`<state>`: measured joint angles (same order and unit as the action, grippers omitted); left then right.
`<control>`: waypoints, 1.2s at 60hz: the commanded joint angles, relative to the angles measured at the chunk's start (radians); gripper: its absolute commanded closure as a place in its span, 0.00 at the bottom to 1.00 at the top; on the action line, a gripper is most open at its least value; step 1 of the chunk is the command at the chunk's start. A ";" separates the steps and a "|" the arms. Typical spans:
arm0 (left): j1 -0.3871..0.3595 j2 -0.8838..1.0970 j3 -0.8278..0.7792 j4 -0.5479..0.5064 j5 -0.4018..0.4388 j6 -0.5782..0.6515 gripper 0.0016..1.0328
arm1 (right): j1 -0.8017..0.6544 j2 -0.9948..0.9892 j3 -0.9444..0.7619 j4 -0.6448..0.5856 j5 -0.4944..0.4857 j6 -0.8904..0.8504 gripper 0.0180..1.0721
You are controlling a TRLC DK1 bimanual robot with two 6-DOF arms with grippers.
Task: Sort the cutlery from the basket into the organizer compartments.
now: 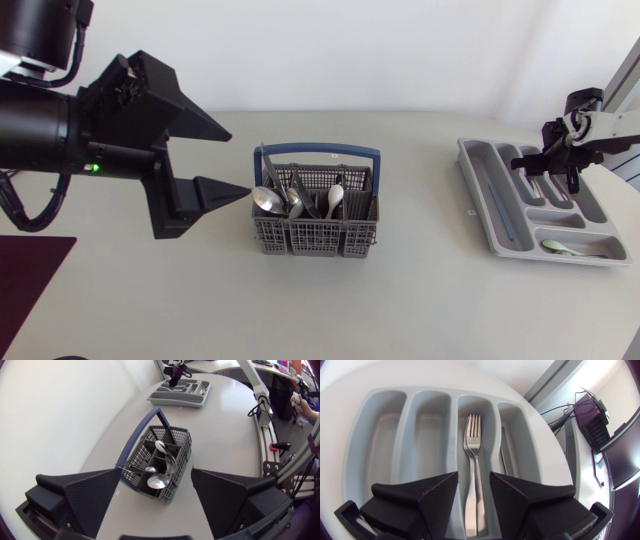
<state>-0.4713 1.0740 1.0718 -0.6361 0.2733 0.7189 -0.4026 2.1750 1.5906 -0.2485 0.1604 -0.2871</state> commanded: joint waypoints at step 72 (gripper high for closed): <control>-0.184 0.179 -0.079 0.248 -0.029 -0.351 0.32 | 0.435 -0.891 -0.727 -0.049 -0.055 0.026 0.39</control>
<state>-0.6380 1.2091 0.9421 -0.4152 0.2710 0.4259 0.0193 1.2984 0.8993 -0.2859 0.0944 -0.2901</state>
